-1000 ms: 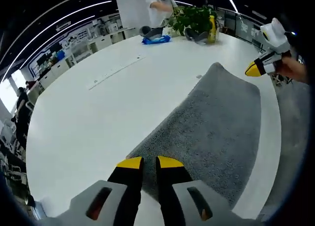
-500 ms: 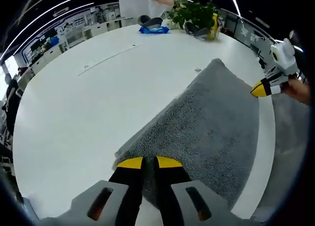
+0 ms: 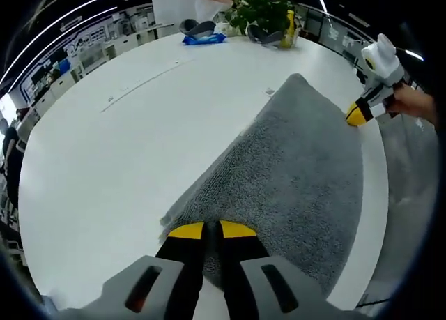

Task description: Fold the towel on the table until its edges align and the towel forms a compact rectangular stack.

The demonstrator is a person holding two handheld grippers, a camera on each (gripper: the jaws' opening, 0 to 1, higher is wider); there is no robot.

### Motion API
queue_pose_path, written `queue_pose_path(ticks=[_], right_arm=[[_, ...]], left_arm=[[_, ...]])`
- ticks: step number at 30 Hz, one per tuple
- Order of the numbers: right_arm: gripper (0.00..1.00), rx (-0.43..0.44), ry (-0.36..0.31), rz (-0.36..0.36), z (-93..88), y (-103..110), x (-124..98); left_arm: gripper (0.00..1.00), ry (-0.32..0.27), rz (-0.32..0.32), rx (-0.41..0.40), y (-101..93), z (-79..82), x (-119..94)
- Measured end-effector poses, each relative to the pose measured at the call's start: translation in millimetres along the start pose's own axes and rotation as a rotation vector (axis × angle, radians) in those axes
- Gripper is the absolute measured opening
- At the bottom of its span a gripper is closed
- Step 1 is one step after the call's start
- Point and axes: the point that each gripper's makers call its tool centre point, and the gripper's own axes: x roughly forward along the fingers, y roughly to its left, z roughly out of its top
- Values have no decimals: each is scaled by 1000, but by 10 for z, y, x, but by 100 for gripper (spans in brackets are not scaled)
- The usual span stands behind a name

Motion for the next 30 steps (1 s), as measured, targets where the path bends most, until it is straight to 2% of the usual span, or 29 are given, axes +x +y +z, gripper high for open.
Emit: queue_pose_path(ticks=[3,6,11,14,17,22,25,30], right_arm=[[0,-67,-39,-41,39,-11,16],[0,-119,-47,-79,56,-7,25],[0,-126,-42,-86,101,-40,45],[0,-81,-45,-54,140,-81,61],[0,-82,-33,-38,164,-86,69],[0,-132,12,-28,206,-103,93],[0,-161,21,-40,236,-121,105],[0,-275,39,-96,326,-179,142]], left_arm=[[6,1,9,-15,1,-3,-1],[5,5,29,-9,1,-8,9],[4,-2,63,-15,-4,-25,1],[4,0,66,-49,-16,-47,-10],[4,-8,72,-62,-21,-66,-18],[4,-38,69,-114,-43,-100,-40],[4,-50,63,-137,-75,-122,-58],[4,-58,54,-146,-175,-191,-106]])
